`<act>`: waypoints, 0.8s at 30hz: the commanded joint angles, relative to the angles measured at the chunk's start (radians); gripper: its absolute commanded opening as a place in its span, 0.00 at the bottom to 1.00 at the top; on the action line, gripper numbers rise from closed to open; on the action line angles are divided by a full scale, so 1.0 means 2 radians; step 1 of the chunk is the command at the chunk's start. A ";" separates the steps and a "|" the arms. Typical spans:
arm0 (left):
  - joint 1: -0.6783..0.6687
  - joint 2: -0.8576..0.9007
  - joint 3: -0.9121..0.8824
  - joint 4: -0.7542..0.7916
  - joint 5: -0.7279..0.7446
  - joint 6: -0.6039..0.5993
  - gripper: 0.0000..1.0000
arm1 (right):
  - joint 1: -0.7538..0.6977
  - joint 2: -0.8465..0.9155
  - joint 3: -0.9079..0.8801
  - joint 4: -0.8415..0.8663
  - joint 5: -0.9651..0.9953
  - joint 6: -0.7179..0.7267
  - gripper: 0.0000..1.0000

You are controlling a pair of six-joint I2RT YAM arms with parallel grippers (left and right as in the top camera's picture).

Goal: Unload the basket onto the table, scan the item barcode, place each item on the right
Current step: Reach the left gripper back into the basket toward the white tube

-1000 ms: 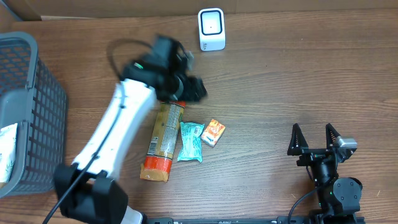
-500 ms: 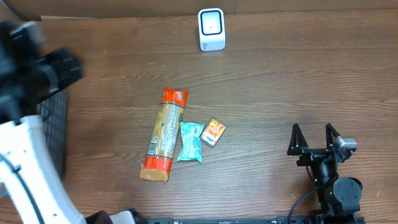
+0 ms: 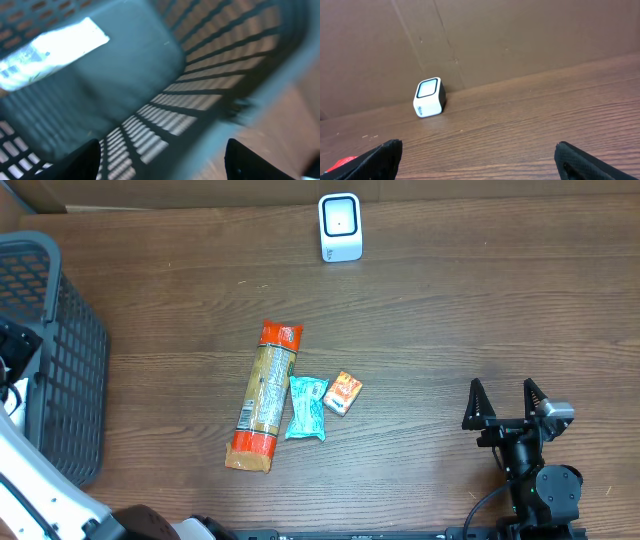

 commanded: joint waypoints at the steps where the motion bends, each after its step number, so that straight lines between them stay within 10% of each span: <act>1: 0.002 0.011 -0.032 0.008 -0.041 -0.016 0.71 | 0.002 -0.004 -0.005 0.001 0.003 0.000 1.00; 24: 0.073 0.079 -0.059 0.095 -0.226 0.060 0.94 | 0.002 -0.004 -0.005 0.001 0.003 0.000 1.00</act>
